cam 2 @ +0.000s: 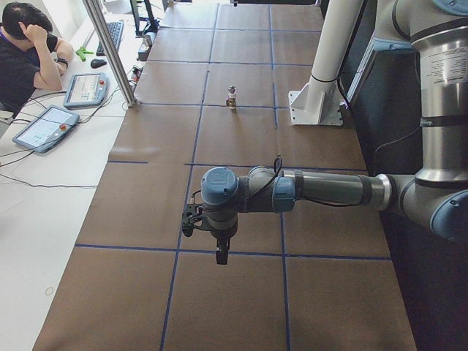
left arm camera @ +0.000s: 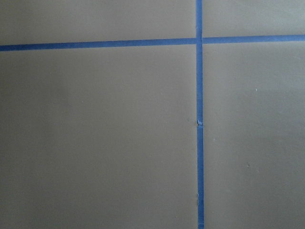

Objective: Assemble PPR valve and pipe with both arms

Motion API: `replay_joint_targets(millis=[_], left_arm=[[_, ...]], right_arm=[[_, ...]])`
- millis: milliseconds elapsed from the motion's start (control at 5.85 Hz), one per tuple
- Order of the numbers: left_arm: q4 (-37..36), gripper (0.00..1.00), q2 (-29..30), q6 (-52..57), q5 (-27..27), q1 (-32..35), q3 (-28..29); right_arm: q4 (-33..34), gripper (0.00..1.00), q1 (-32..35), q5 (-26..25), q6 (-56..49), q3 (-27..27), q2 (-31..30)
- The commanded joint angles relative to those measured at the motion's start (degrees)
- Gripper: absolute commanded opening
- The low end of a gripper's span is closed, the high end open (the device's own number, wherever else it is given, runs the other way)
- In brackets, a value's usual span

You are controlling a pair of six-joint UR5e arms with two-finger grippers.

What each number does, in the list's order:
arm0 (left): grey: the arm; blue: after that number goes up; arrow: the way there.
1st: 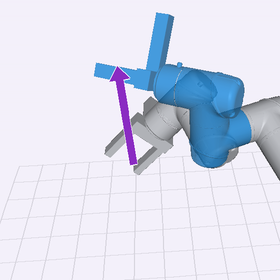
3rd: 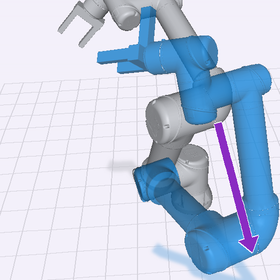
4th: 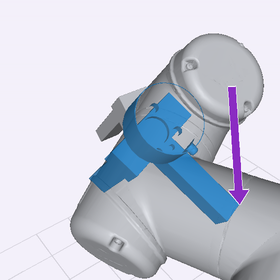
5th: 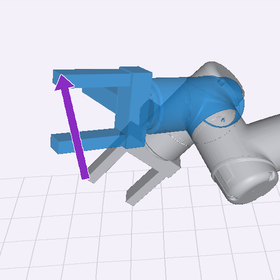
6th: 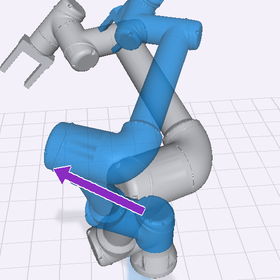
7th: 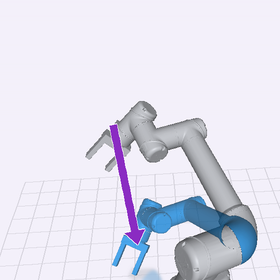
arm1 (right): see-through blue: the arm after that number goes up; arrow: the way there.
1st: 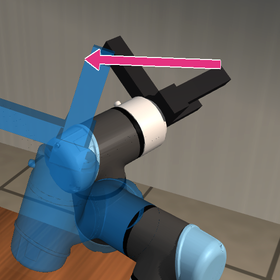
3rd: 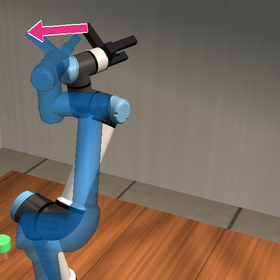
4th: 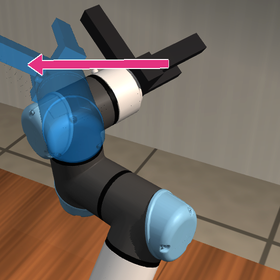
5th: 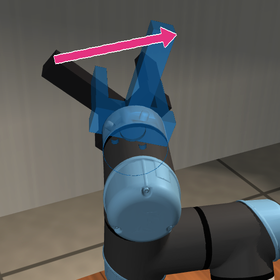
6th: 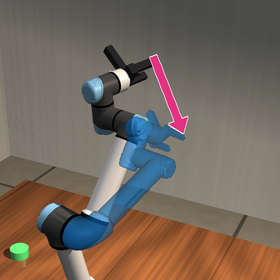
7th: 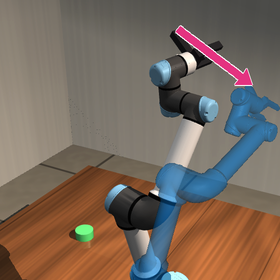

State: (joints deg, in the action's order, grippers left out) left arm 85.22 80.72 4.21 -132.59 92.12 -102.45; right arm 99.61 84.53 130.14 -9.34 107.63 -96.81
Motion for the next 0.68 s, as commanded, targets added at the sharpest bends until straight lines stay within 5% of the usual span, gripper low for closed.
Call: replay_joint_targets(millis=[0, 513], left_arm=[[0.0, 1.0, 0.1, 0.0, -0.1, -0.1, -0.3], [-0.1, 1.0, 0.0, 0.0, -0.1, -0.3, -0.6]], right_arm=[[-0.1, 1.0, 5.7, -0.1, -6.1, -0.3, -6.7], [-2.3, 1.0, 5.6, 1.3, -2.9, -0.9, -6.0]])
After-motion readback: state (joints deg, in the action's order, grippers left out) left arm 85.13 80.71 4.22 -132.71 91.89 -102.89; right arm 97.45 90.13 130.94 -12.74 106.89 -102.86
